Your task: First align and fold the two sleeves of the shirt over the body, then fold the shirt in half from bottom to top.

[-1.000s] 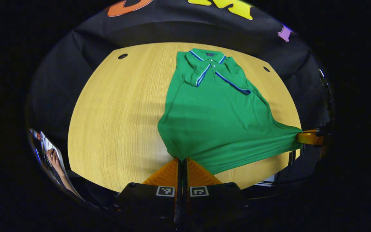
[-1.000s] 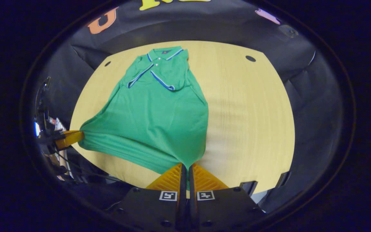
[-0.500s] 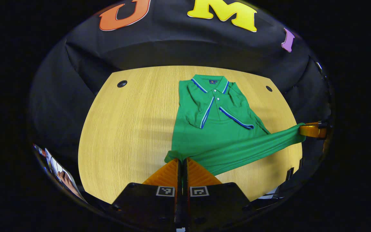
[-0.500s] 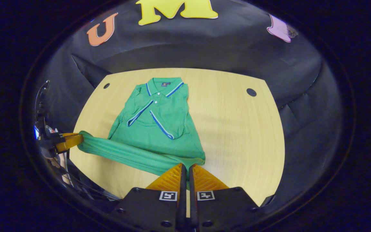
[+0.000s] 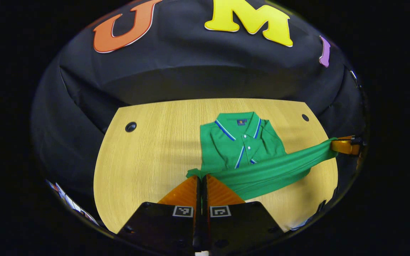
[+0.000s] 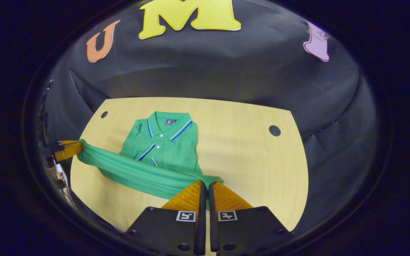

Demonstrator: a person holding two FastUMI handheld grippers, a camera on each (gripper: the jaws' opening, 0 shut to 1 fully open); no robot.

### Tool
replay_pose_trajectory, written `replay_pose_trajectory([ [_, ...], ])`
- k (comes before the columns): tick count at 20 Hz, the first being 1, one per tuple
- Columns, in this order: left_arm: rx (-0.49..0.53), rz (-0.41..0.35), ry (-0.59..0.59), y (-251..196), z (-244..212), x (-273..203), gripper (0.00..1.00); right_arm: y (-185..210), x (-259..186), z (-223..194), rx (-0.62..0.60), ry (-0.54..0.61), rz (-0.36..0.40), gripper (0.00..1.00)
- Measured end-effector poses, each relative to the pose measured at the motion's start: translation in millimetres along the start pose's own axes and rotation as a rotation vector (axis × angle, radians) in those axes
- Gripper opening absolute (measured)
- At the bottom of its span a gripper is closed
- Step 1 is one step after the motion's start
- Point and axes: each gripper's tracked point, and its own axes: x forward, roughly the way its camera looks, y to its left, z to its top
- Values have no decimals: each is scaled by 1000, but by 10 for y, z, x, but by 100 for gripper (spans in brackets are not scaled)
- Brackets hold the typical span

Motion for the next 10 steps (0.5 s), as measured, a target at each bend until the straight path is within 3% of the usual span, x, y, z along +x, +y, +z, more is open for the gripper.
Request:
replay_pose_trajectory([
  [10,89,81,-217,114,791,1111,3,-91,1088,885,64,-197,-19,5],
])
